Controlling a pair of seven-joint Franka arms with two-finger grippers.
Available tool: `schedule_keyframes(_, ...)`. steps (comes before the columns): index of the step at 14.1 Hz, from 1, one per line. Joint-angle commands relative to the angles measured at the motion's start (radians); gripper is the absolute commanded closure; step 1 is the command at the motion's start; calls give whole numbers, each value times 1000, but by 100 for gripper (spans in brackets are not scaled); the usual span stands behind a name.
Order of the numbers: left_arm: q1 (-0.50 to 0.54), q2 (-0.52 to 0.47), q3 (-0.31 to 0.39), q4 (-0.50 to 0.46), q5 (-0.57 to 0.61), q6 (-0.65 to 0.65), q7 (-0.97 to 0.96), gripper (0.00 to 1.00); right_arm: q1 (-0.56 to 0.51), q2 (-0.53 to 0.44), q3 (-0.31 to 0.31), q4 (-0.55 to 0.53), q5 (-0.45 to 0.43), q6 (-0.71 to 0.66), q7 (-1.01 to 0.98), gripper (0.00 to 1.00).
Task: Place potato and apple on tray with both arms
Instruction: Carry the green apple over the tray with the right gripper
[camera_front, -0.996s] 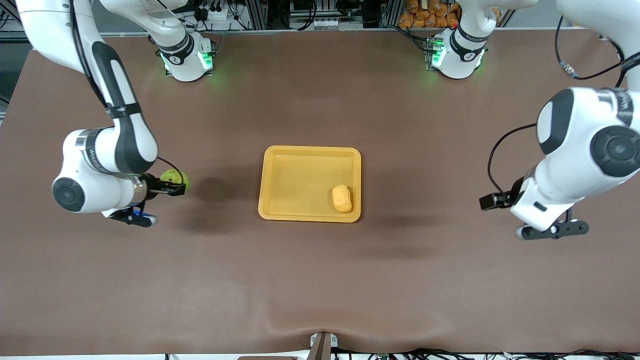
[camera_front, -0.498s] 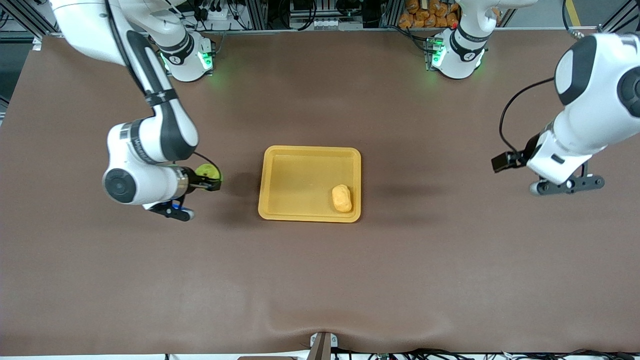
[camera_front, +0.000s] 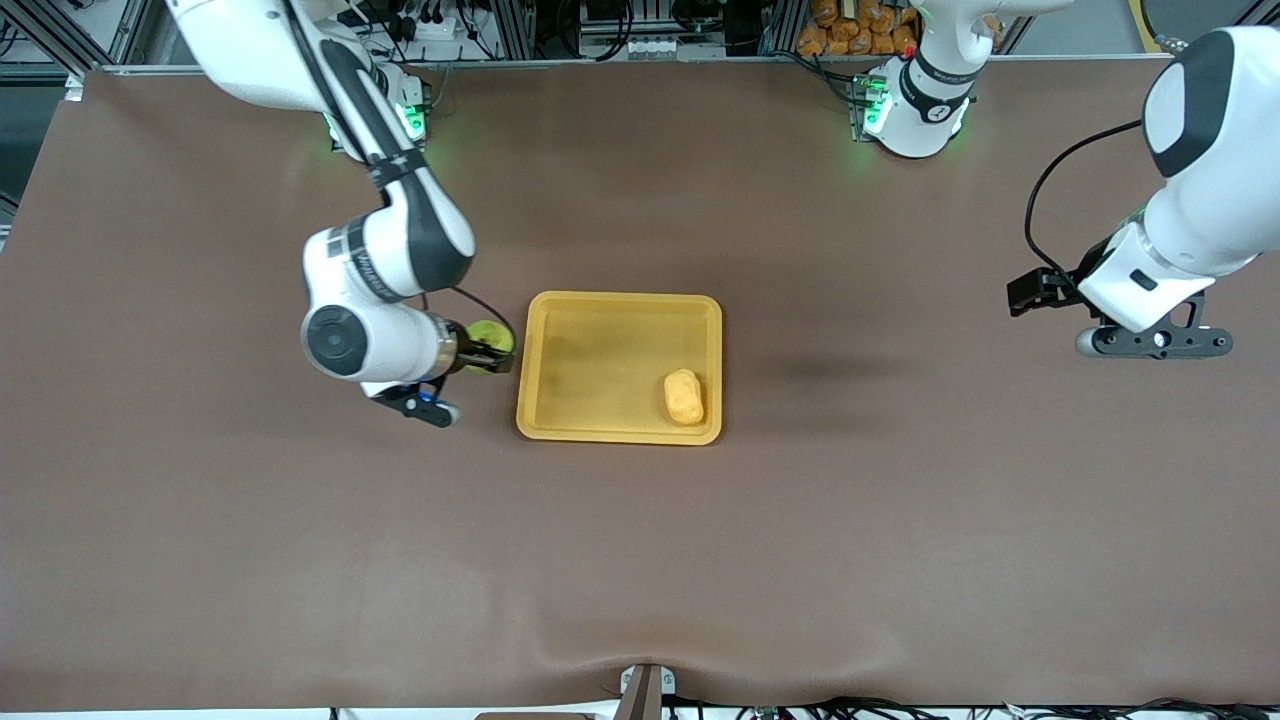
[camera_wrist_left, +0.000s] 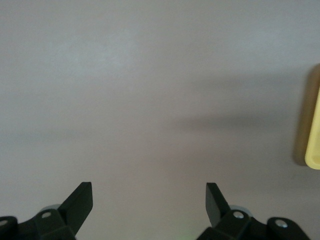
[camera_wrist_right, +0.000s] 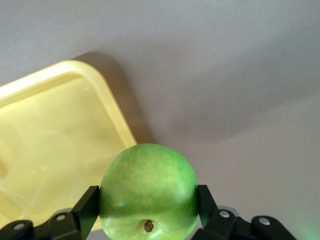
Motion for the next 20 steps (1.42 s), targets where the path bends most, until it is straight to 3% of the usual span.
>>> schedule_keyframes(1, 9, -20, -5, 108, -30, -106, 47, 0, 59, 38, -11, -2, 32, 67, 72, 100)
schedule_keyframes(3, 9, -32, -7, 142, -30, -181, 66, 0, 81, 61, -12, 0, 77, 100, 80, 100)
schedule_keyframes(6, 8, -92, -5, 118, -18, -232, 118, 0, 117, 101, -12, 24, 124, 107, 83, 100)
schedule_keyframes(17, 18, -97, 3, 122, -27, -249, 104, 0, 130, 168, -14, 32, 109, 217, 100, 95)
schedule_keyframes(18, 18, -92, 3, 121, -27, -249, 103, 0, 130, 176, -14, 34, 109, 219, 96, 89)
schedule_keyframes(19, 18, -88, 3, 124, -24, -249, 101, 0, 128, 177, -14, 34, 109, 219, 98, 69)
schedule_keyframes(20, 18, -72, 3, 128, -22, -247, 101, 0, 122, 179, -14, 34, 114, 219, 106, 31)
